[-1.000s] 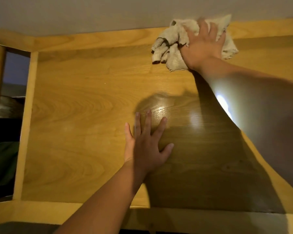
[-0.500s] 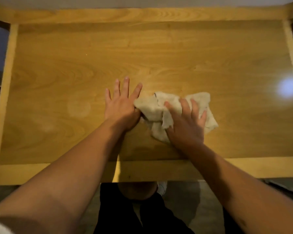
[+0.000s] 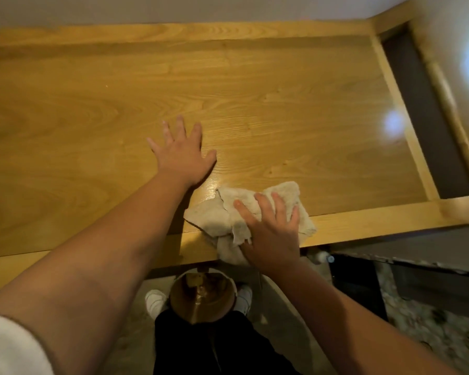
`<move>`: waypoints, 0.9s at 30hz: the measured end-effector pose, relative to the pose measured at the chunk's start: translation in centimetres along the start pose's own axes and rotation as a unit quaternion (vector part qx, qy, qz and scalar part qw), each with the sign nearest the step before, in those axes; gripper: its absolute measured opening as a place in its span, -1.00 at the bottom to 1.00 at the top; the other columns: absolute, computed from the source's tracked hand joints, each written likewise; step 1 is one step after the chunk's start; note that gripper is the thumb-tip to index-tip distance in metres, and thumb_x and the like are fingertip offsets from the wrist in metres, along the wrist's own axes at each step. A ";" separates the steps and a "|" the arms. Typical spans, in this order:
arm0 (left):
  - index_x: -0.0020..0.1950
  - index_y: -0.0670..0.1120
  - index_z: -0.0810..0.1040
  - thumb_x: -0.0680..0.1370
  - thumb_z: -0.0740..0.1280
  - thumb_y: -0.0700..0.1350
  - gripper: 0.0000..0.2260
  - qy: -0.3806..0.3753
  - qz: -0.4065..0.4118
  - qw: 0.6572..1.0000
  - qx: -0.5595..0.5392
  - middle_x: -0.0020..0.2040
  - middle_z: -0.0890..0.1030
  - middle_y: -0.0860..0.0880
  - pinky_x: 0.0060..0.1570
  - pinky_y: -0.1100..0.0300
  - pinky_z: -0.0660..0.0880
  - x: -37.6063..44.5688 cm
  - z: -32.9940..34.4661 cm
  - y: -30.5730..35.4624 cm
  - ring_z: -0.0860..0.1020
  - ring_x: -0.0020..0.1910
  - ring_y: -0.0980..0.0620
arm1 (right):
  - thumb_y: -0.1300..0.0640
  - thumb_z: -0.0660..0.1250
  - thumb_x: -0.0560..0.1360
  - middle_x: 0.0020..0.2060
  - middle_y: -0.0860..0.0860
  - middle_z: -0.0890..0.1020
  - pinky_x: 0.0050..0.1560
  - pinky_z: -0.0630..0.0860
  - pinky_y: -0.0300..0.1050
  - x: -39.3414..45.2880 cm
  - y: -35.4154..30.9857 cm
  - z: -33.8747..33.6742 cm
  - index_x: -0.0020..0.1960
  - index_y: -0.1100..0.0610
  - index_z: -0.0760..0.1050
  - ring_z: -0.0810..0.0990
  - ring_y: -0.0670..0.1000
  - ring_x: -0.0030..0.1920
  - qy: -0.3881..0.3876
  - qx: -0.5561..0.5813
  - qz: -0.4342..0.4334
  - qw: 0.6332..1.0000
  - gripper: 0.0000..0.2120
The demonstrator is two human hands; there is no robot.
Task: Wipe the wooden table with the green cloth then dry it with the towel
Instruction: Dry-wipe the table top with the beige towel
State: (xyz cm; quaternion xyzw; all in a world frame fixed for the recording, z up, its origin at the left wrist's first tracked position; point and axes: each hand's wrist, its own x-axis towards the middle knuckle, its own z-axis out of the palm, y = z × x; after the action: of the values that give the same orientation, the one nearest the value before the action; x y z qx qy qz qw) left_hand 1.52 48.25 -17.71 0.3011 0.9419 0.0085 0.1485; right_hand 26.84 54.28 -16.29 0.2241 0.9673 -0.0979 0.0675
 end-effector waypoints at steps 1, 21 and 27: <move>0.60 0.15 -0.01 0.48 -0.03 0.41 -0.27 -0.009 0.020 1.000 0.000 0.65 -0.11 -0.13 0.34 -0.54 -0.10 -0.2 0.1 1.6 -0.16 0.59 -0.30 | -0.36 0.18 0.44 0.44 0.10 0.38 0.28 0.20 0.49 0.0 0.1 -0.1 0.48 -0.19 0.26 0.26 0.29 0.45 0.000 -0.006 0.000 1.000 -0.35; 0.60 0.20 -0.15 0.51 -0.16 0.46 -0.29 0.008 0.034 0.999 0.012 0.64 -0.18 -0.10 0.40 -0.46 -0.18 -1.1 1.9 6.4 -0.23 0.59 -0.22 | -0.29 0.18 0.37 0.51 0.07 0.22 0.33 0.03 0.53 10.4 9.7 -2.3 0.53 -0.25 0.06 0.05 0.26 0.52 0.014 0.002 0.054 0.998 -0.25; 0.57 0.17 0.03 0.49 -0.04 0.46 -0.29 0.010 0.034 0.999 -0.009 0.65 -0.10 -0.13 0.38 -0.46 -0.14 -1.0 1.7 6.5 -0.17 0.59 -0.24 | -0.27 0.08 0.39 0.56 0.02 0.10 0.38 -0.06 0.47 22.3 10.7 -3.6 0.53 -0.29 -0.09 -0.08 0.20 0.55 0.010 -0.017 0.058 0.998 -0.26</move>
State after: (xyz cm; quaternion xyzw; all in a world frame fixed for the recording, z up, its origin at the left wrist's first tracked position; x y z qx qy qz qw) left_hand 6.48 52.90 -18.40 0.3311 0.9326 0.0252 0.1413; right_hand 11.45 73.89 -18.41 0.2795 0.9548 -0.0755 0.0668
